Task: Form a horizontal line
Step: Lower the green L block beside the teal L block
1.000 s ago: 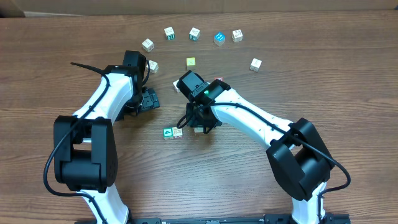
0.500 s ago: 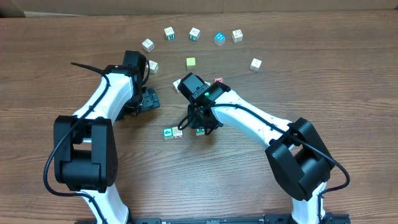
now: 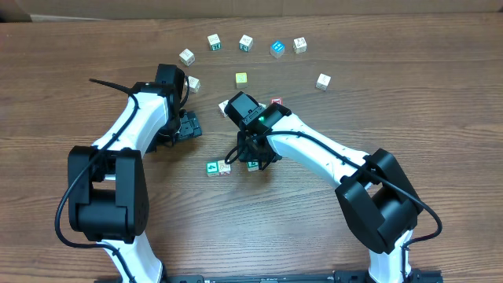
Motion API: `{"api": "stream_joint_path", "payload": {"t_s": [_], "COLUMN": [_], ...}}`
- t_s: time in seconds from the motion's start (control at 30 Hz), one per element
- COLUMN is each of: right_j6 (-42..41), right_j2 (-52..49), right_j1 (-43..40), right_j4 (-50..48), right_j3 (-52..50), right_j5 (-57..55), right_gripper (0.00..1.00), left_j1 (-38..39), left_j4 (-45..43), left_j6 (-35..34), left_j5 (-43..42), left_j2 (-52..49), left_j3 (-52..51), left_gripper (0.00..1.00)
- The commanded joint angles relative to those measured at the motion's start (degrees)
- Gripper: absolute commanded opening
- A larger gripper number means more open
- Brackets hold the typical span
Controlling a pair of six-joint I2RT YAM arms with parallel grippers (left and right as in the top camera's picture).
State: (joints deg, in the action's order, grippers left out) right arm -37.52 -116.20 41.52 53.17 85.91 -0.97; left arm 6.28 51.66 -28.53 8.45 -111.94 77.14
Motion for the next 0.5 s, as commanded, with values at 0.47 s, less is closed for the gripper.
{"api": "stream_joint_path", "payload": {"t_s": [0.47], "right_j6": [0.0], "right_j2": [0.9], "right_j1": [1.5], "right_j4": [0.2], "right_j3": [-1.0], "right_j5": [-0.8], "right_gripper": [0.46], "left_j1": [0.1], "left_j4": [0.1], "left_j6": [-0.2], "left_j5": [0.7], "left_j2": [-0.6], "left_j3": [-0.2], "left_gripper": [0.99]}}
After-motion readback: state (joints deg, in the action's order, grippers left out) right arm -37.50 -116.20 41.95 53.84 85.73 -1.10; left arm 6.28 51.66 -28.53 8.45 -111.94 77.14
